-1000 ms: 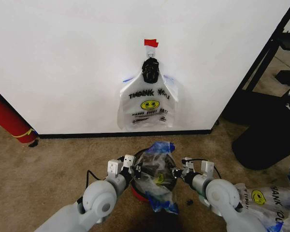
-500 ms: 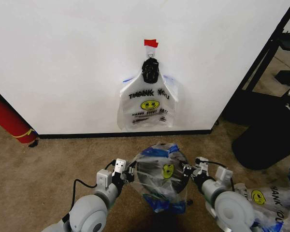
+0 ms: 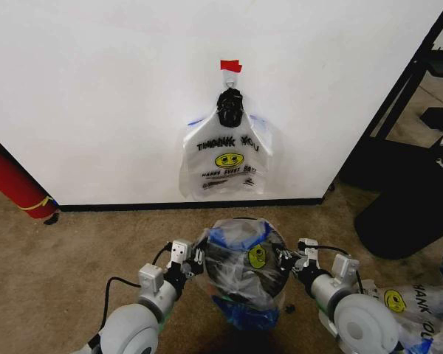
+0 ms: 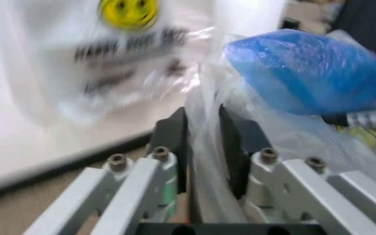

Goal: Pick up the garbage bag from the wall and place it over the trash bin.

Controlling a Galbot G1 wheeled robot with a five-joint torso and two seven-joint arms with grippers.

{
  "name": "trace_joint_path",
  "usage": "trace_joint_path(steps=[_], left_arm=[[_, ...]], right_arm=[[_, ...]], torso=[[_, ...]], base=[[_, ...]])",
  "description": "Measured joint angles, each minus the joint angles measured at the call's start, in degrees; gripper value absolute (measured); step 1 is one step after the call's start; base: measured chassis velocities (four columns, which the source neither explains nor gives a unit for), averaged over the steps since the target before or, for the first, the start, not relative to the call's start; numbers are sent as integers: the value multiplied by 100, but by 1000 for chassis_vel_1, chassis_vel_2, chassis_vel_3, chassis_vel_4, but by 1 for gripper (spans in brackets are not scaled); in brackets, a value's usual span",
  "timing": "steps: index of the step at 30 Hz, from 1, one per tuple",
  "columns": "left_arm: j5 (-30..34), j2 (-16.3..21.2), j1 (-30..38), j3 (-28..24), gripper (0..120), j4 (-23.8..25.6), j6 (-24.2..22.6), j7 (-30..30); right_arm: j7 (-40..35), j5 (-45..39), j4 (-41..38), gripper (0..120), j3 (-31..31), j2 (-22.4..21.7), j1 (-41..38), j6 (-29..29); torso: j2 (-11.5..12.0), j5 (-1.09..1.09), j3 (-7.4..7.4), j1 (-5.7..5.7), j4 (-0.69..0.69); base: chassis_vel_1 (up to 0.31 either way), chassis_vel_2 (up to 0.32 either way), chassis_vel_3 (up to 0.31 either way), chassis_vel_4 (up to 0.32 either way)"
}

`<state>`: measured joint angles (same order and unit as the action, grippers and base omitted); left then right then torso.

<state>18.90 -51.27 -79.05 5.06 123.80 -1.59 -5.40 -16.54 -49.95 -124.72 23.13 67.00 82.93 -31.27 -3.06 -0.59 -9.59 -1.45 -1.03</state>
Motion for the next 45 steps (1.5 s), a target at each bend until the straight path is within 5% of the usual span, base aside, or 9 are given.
trace_joint_path(steps=[4, 11, 21, 33, 45], left_arm=[[-1296, 54, -115, 108, 43, -372, 512, 248], [-2385, -3, -33, 227, 70, -720, 832, 153], [-3046, -129, 110, 40, 99, -782, 1514, 550], [-3084, -240, 483, -261, 99, -903, 1499, 559], [-3144, -179, 522, -265, 73, -903, 1744, 999]], right_arm=[[33, 127, -65, 1, 47, -8, 42, 42], [191, 750, -139, 1, 71, -27, 140, 240], [346, 1521, -184, 1, -68, -30, 187, 553], [800, 2486, -88, 1, -265, -37, 229, 998], [958, 2701, -106, 1, -277, -59, 254, 1069]], torso=[[0, 0, 0, 0, 0], [0, 1, 0, 0, 0], [1, 1, 0, 0, -1], [1, 1, 0, 0, 0], [1, 1, 0, 0, 0]], base=[[0, 0, 0, 0], [0, 0, 0, 0], [0, 0, 0, 0], [0, 0, 0, 0], [0, 0, 0, 0]])
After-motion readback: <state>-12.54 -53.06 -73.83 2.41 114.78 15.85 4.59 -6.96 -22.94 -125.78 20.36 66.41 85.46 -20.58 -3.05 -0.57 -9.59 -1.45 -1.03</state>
